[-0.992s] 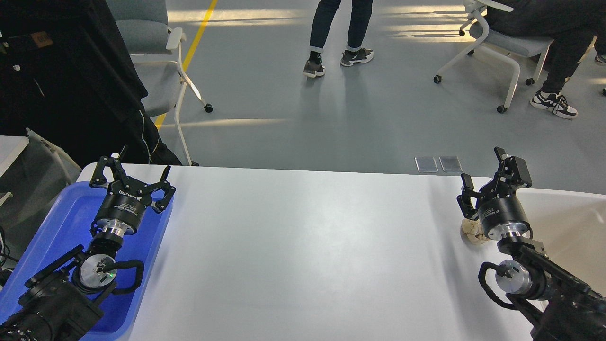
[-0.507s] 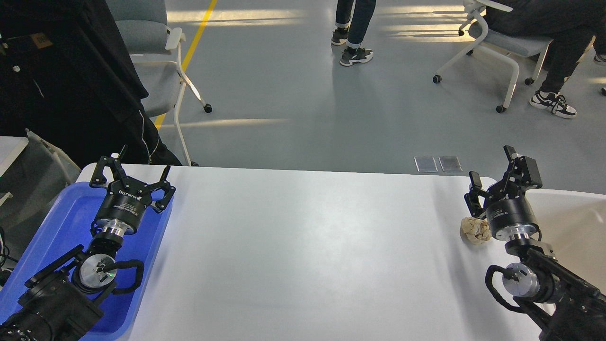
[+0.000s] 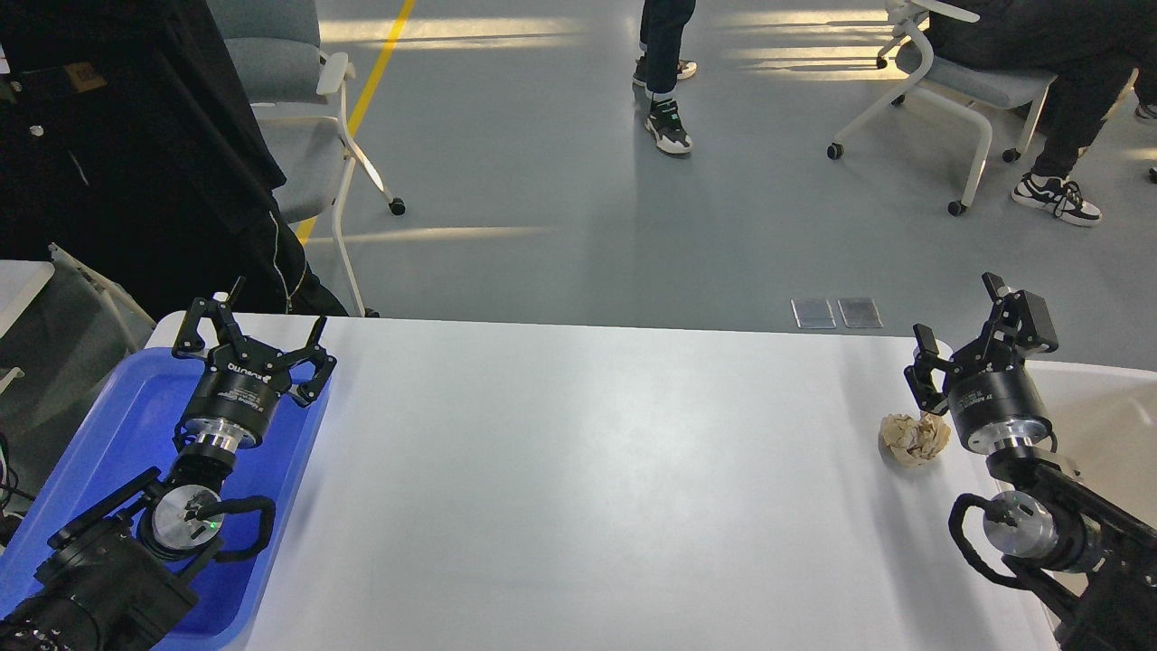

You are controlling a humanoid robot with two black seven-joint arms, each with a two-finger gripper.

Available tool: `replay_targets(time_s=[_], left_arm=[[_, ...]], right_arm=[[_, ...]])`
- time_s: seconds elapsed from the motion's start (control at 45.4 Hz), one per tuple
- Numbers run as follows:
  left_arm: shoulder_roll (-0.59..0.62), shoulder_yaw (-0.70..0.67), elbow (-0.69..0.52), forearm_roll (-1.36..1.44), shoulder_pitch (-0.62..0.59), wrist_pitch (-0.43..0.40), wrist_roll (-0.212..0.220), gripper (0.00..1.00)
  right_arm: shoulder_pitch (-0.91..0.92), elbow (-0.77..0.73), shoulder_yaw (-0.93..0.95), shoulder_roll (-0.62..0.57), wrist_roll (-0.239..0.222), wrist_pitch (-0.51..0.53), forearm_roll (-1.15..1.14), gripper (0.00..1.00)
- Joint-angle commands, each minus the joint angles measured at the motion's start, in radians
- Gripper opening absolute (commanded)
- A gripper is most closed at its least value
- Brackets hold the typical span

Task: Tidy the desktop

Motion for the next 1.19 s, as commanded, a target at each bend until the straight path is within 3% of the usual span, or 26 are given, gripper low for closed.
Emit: replay_targets(time_s=[0.0,0.22,0.375,0.595,0.727,0.859,0.969,1.168], left_arm=[[0.000,0.001,0.000,0.000,-0.001,-0.001,0.000,1.00],[0.000,0.000,0.000,0.002,-0.001,-0.001,0.000,1.00],[0.000,0.001,0.000,0.000,-0.001,-0.001,0.000,1.00],[0.000,0.001,0.000,0.000,0.000,-0.001,0.000,1.00],[0.000,0.001,0.000,0.002,0.000,-0.001,0.000,1.00],[0.000,0.001,0.000,0.002,-0.001,-0.001,0.000,1.00],[0.000,0.001,0.000,0.002,0.000,-0.003,0.000,1.00],[0.000,0.001,0.000,0.002,-0.001,-0.003,0.000,1.00]], right_arm=[[-0.001,0.055,-0.015,-0.053,-0.077,-0.070,0.069,1.00],[0.002,0.164,-0.023,-0.183,-0.096,-0.081,0.123,1.00],[0.048,0.231,-0.084,-0.277,-0.229,-0.077,0.109,1.00],[0.142,0.236,-0.194,-0.317,-0.407,-0.070,-0.013,1.00],[0.220,0.231,-0.325,-0.329,-0.481,-0.068,-0.159,1.00],[0.337,0.192,-0.524,-0.341,-0.498,-0.080,-0.329,1.00],[0.433,0.150,-0.702,-0.329,-0.498,-0.149,-0.490,1.00],[0.481,0.135,-0.877,-0.328,-0.499,-0.143,-0.523,1.00]])
